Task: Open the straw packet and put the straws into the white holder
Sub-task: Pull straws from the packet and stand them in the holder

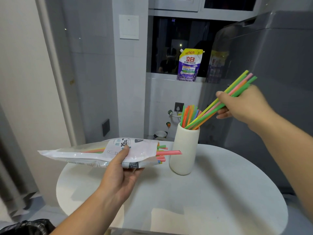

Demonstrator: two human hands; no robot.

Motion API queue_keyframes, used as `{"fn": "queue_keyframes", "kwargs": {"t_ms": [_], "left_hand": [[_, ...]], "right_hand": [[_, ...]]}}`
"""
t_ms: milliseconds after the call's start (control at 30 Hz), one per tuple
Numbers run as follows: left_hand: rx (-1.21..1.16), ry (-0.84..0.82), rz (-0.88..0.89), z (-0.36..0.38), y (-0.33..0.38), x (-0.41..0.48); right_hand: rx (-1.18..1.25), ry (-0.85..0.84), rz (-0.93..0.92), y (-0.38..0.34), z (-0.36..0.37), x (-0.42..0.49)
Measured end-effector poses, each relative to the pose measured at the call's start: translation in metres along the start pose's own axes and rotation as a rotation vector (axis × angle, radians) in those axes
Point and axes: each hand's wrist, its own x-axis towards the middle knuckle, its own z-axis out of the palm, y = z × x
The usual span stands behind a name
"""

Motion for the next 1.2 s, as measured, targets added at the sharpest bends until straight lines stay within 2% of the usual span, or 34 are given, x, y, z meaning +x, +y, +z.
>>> {"fn": "queue_keyframes", "kwargs": {"t_ms": [467, 533, 633, 700, 767, 833, 1000, 1100, 1200], "left_hand": [[0.040, -0.001, -0.009, 0.002, -0.001, -0.002], [0.040, 0.002, -0.011, 0.002, -0.001, -0.002], [0.041, 0.002, -0.007, 0.002, 0.000, -0.002], [0.036, 0.000, -0.003, 0.002, 0.000, -0.002], [0.041, -0.006, -0.002, 0.002, 0.000, -0.002], [0.048, -0.008, 0.000, 0.002, 0.000, -0.002], [0.058, -0.010, 0.001, 0.004, -0.001, -0.004], [0.051, -0.010, 0.003, 0.003, -0.001, -0.004], [0.045, -0.004, -0.001, 0.004, -0.001, -0.005]], "right_hand": [[-0.345, -0.243, 0.094, -0.001, 0.059, 0.032], [-0.431, -0.209, 0.040, 0.001, 0.061, 0.034], [-0.514, -0.059, -0.070, 0.004, 0.064, 0.035], [-0.434, 0.013, -0.135, 0.006, 0.068, 0.036], [-0.336, 0.016, -0.226, 0.007, 0.071, 0.035], [-0.362, -0.062, -0.306, 0.008, 0.074, 0.033], [-0.749, -0.349, -0.333, 0.016, 0.079, 0.024], [-0.806, -0.396, -0.308, 0.021, 0.079, 0.023], [-0.731, -0.350, -0.317, 0.023, 0.078, 0.023]]}}
